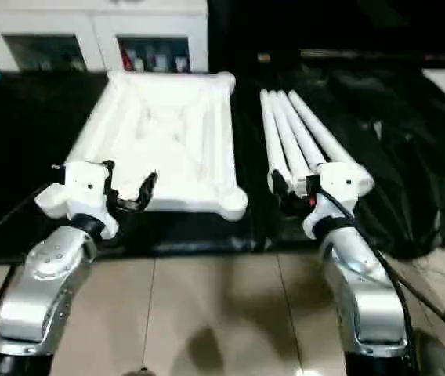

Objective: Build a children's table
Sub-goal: Move to table

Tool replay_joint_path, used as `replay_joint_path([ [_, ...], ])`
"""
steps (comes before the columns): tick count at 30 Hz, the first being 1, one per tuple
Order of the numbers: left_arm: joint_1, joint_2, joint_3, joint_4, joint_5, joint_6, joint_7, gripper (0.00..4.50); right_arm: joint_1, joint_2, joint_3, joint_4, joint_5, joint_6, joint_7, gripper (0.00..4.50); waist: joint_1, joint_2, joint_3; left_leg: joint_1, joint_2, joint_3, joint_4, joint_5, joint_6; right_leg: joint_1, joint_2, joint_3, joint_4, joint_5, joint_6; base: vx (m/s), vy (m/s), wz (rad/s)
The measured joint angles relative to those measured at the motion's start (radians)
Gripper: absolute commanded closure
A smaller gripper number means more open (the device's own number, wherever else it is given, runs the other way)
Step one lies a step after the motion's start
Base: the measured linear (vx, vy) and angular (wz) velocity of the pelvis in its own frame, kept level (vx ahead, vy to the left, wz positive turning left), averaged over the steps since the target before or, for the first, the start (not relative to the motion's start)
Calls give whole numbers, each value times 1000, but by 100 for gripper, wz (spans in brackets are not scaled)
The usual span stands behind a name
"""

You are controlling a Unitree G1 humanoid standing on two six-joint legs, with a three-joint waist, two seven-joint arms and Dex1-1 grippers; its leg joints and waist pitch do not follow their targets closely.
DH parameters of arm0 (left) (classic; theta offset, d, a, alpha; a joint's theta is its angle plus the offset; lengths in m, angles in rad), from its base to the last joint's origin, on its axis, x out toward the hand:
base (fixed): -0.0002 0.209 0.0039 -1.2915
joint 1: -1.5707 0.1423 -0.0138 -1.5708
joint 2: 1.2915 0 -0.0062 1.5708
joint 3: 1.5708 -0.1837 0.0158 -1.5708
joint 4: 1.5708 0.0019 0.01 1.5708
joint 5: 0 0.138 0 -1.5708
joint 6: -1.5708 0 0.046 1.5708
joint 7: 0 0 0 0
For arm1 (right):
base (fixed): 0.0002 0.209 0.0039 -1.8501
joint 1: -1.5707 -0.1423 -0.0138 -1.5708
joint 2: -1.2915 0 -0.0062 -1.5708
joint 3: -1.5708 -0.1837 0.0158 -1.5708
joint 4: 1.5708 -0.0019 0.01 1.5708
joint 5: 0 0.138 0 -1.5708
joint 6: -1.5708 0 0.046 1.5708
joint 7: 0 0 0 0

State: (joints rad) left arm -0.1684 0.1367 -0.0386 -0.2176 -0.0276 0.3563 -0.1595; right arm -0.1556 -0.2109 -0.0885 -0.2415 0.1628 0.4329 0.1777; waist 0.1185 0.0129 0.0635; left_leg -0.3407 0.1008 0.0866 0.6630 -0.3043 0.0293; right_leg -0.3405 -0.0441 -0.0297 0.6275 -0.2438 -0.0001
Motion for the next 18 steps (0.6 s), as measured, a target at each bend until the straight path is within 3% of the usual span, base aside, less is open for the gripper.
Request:
replay_joint_path([
  [1,0,4,4,-1,0,0,0,0,-1,3,0,1,-1,-1,0,4,1,17,1,2,16,1,-8,38,-44,12,6,-14,-4,-2,2,89,54,4],
  [2,0,13,15,-1,0,1,0,0,-1,10,15,5,-1,-1,1,4,-8,17,1,13,18,4,-13,31,-51,12,4,-17,-9,-9,0,109,82,5],
  [3,1,15,25,1,0,2,0,0,-3,17,31,7,-1,-1,3,4,-12,17,1,16,14,3,-22,30,-51,8,2,-18,1,-29,-33,62,43,2],
  [4,1,19,37,3,1,3,0,0,-3,22,42,7,0,-1,4,4,-18,16,1,22,11,2,-25,29,-45,6,1,-18,17,-48,-63,127,74,6],
  [5,1,25,46,3,1,4,0,0,-3,23,47,7,0,-1,4,4,-24,15,0,28,8,3,-26,23,-41,-7,-3,-19,52,-49,-60,121,46,6],
  [6,0,25,49,3,1,4,0,0,-2,21,46,7,-1,-1,3,4,-36,9,-3,34,0,3,-28,19,-36,-25,-14,-19,82,-44,-45,121,46,6],
  [7,0,22,48,3,1,4,-1,0,-3,20,45,7,-1,-2,3,4,-42,-2,-7,37,-8,8,-29,14,-35,-38,-22,-13,73,-36,-33,110,7,3],
  [8,-1,18,45,4,1,4,-1,0,-2,19,45,7,-1,-2,3,4,-52,-23,-9,41,-26,16,-27,7,-37,-40,-43,-3,33,-12,-7,120,-51,8],
  [9,-1,10,41,8,1,6,0,0,3,12,41,9,-2,-3,3,4,-51,-29,-9,41,-34,19,-22,0,-22,-27,-44,9,41,-17,15,120,-51,8],
  [10,-1,-3,19,8,0,8,-2,0,12,3,29,13,-4,-3,3,4,-41,-26,-9,39,-31,17,0,-17,28,-16,-38,17,32,-22,11,123,-60,14],
  [11,-4,-10,-5,7,-2,7,-3,0,12,-1,12,21,-8,-3,2,4,-27,-21,-10,20,-30,7,50,-22,39,1,-31,16,16,-21,8,124,-35,0],
  [12,-4,-10,-8,7,-5,7,-4,0,12,-2,9,21,-8,-4,2,4,-21,-19,-11,4,-30,4,72,-17,31,14,-29,14,6,-22,7,124,-35,0],
  [13,-6,-7,-6,7,-5,7,-3,0,11,-1,9,20,-8,-6,3,4,-14,-12,-13,-12,-25,2,66,-7,15,27,-25,9,-5,-24,5,117,-22,-5],
  [14,-7,-4,-3,6,-6,7,-3,0,9,0,11,20,-8,-8,3,4,-4,9,-17,-29,1,1,25,5,-3,46,-9,-7,-18,-26,4,116,20,0],
  [15,-9,-1,2,5,-6,6,-3,0,5,2,13,20,-8,-10,3,4,-3,30,-21,-30,25,2,-19,55,-32,57,4,-26,-20,-33,8,116,20,0],
  [16,-6,5,8,6,-5,6,-3,0,6,10,20,24,-8,-10,3,4,-7,35,-17,-22,35,1,-12,67,-37,65,4,-36,-15,-42,10,149,80,0],
  [17,-4,10,23,8,-5,6,-2,0,0,21,47,26,-7,-9,5,4,-13,27,-17,-19,26,-1,-16,61,-33,53,2,-36,13,-70,-37,160,82,6],
  [18,-4,17,37,11,-4,7,-1,0,-5,25,60,26,-6,-10,5,4,-19,23,-19,-16,23,-3,-17,57,-29,34,0,-35,55,-82,-45,160,82,6],
])
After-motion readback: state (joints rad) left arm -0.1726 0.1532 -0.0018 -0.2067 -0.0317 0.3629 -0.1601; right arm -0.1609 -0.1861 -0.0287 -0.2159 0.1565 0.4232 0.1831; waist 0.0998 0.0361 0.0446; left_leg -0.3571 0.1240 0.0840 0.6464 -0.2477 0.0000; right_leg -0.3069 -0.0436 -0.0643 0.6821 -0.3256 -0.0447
